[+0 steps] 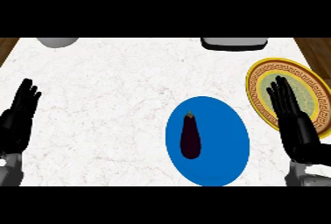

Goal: Pick the eggplant from the plate and place it in the plate

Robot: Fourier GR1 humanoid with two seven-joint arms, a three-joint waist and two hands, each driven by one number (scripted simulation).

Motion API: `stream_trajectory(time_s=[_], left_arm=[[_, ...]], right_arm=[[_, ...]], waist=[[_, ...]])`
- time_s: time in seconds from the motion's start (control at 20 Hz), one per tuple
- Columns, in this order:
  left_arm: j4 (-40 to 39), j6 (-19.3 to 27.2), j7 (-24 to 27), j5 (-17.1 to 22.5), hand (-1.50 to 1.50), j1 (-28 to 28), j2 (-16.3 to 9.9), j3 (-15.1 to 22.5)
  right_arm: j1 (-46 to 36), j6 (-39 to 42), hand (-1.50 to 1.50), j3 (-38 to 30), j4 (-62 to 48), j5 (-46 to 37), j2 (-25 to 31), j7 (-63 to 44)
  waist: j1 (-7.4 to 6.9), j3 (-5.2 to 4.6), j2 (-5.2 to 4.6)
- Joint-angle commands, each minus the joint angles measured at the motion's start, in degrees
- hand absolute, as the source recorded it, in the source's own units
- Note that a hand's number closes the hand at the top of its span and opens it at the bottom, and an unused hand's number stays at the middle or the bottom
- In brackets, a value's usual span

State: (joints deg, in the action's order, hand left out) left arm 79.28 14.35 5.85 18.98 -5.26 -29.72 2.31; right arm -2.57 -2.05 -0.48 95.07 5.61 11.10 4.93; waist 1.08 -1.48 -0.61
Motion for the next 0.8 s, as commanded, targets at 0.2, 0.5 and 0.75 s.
stream_trajectory(time_s=[0.2,0.5,0.75], left_arm=[[-1.90,-3.15,-5.43,-1.22,0.00,-5.40,1.65,5.10],[-1.03,-5.49,-8.37,0.28,0.00,-3.69,3.15,6.58],[-4.37,-2.29,-10.70,-2.96,0.00,-7.71,6.63,7.41]], right_arm=[[-16.02,16.56,1.50,6.94,-11.31,7.35,2.44,-10.00],[-14.71,5.98,-1.50,2.95,-23.60,-4.48,0.95,8.27],[-14.60,19.54,-1.50,9.29,-28.28,-8.85,7.57,14.35]], waist=[[-3.29,1.51,-0.47],[-2.51,1.63,0.07],[-1.19,1.51,0.38]])
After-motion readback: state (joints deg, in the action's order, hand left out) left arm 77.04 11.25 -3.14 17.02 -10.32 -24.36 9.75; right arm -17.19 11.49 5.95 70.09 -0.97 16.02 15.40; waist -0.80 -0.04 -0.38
